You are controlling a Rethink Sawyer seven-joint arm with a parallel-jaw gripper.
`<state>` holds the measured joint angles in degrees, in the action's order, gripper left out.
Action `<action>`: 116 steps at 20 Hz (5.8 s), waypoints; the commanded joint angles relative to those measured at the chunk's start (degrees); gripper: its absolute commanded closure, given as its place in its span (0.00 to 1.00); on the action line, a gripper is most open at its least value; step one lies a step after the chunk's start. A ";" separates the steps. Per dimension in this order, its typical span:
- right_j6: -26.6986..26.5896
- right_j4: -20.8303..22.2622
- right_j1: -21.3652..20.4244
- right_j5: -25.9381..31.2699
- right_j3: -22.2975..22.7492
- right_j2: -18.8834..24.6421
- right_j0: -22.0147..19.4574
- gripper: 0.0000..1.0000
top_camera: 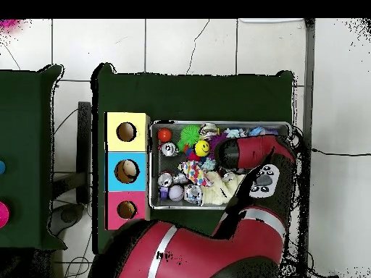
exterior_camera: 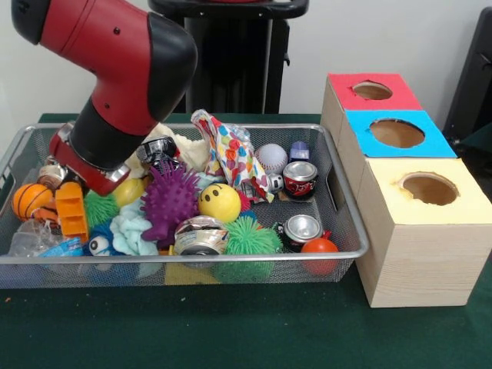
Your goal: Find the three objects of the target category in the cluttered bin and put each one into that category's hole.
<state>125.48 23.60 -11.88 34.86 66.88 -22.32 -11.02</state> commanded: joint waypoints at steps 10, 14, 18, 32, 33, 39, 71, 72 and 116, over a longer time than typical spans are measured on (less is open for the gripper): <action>-3.78 -4.56 -8.13 20.61 -1.39 4.50 -0.36 1.00; -4.54 -4.05 -8.65 24.11 -3.17 4.64 -0.36 1.00; -4.30 -3.88 -9.11 24.88 -3.64 5.31 -0.78 1.00; -0.72 -2.34 -6.58 25.61 -5.89 4.31 1.25 1.00; -0.66 -2.22 -6.33 25.69 -6.05 4.22 1.40 1.00; -0.57 -0.32 -5.46 25.25 -4.74 2.64 3.37 1.00; 5.68 -20.12 -8.57 18.19 5.94 11.73 1.96 1.00; 5.23 -20.37 -8.73 17.88 6.20 11.77 1.87 1.00; 2.13 -17.20 -10.26 8.03 13.80 9.32 1.86 0.00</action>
<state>125.49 5.49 -23.88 43.96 74.97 -17.95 -8.52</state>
